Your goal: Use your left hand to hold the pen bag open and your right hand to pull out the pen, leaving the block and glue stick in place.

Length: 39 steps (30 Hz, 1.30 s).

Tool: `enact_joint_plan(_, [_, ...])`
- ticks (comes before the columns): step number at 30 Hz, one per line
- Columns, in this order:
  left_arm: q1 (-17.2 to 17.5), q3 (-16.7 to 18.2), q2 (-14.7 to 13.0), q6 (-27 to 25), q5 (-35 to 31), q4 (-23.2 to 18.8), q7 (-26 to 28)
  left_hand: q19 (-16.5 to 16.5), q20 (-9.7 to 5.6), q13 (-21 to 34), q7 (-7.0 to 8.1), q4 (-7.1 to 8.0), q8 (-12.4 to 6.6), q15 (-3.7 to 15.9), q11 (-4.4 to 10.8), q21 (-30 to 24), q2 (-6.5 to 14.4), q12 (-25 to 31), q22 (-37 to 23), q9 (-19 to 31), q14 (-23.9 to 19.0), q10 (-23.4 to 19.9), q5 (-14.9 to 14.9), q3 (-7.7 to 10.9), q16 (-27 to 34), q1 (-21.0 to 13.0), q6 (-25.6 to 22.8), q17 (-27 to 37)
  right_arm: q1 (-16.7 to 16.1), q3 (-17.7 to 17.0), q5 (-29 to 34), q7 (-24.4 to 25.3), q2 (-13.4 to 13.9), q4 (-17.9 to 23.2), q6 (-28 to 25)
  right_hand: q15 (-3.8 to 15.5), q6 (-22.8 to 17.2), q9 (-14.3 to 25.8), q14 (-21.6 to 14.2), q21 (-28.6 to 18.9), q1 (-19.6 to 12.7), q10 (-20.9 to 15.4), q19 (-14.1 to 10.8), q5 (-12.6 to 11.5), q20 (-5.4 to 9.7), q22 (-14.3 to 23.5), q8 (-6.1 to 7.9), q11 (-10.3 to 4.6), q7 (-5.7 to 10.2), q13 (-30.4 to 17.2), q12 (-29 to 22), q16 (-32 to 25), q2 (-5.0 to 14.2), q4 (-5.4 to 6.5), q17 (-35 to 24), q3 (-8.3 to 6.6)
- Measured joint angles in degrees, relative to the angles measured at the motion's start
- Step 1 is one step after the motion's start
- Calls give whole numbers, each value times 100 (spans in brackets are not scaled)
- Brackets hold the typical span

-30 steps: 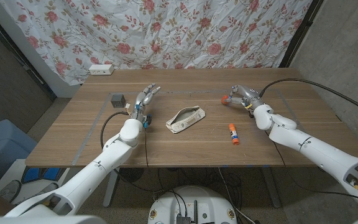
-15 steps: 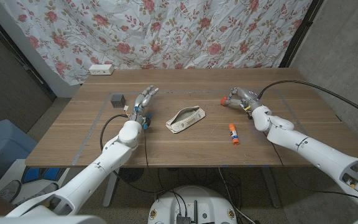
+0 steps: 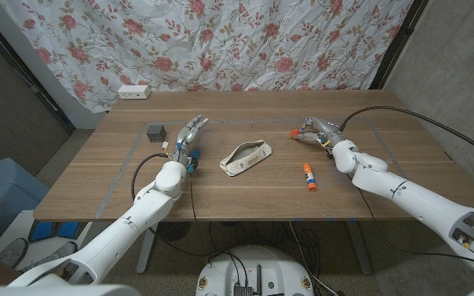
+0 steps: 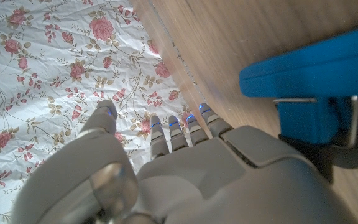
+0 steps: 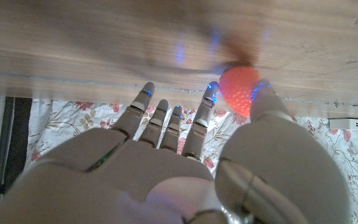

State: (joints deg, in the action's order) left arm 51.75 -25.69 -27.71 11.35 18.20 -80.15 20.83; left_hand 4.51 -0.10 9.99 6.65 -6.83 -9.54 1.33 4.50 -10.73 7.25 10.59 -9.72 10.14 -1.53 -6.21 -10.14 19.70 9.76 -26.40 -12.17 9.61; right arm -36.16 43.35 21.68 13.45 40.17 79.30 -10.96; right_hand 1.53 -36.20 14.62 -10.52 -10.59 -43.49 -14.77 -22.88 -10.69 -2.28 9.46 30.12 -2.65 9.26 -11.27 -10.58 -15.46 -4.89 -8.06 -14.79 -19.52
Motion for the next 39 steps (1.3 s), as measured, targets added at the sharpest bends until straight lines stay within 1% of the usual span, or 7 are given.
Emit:
enact_joint_plan(7, [5,3,-1,59,23,18,-13,0,0,0,-22,-23,-21,0,0,0,30,0,0,0,0,0,0,23,0,30,-22,0,30,37,4,-61,24,83,-34,-128,688,-115,188,0,254,292,149,-105,-61,0,-309,2,-4,-8,21,84,-126,30,-22,140])
enact_joint_plan(15, [7,12,-13,111,49,102,-46,0,0,0,-53,-23,-43,0,0,0,53,0,0,0,0,0,0,23,0,53,-53,0,73,63,5,-311,26,132,-180,-218,1310,-185,408,21,479,634,331,-247,-117,0,-588,43,-60,-8,21,152,-198,85,-27,265])
enact_joint_plan(17, [-9,12,-14,111,49,131,-46,0,0,0,-53,-23,-43,0,0,0,53,0,0,0,0,0,0,23,0,53,-53,0,73,63,-2,-338,26,132,-201,-236,1445,-209,440,21,560,700,370,-249,-81,0,-654,69,-82,-8,21,188,-197,87,-27,291])
enact_joint_plan(24, [-89,11,2,206,76,274,-144,0,0,0,-53,-47,-43,0,0,0,53,0,0,0,0,0,0,47,0,53,-53,0,148,87,-37,-443,3,124,-247,-380,1837,-238,645,21,806,979,559,-386,-183,0,-855,142,-129,-8,21,239,-277,174,-53,411])
enact_joint_plan(30, [-164,6,57,322,103,468,-206,0,0,0,-52,-47,-43,0,0,0,76,0,0,1,0,-1,0,47,0,75,-53,0,176,91,-98,-503,3,91,-213,-419,2247,-264,726,21,1106,1101,700,-461,-205,0,-1072,203,-173,-7,21,284,-278,255,-53,539])
enact_joint_plan(35, [-220,5,116,476,145,648,-270,0,0,0,-73,-47,-43,0,0,0,53,0,0,1,0,-1,0,47,0,101,-32,0,201,82,-171,-529,13,30,-90,-421,2503,-291,769,21,1232,1100,706,-504,-212,0,-1216,203,-260,-7,21,284,-275,314,-74,598])
enact_joint_plan(39, [-266,5,165,609,197,787,-349,0,0,0,-73,-47,-43,0,0,0,74,0,0,1,0,-1,0,47,0,122,-32,0,224,50,-239,-529,15,-43,43,-430,2744,-318,777,21,1373,1100,706,-504,-212,0,-1356,203,-247,-7,-6,284,-255,364,-80,648])
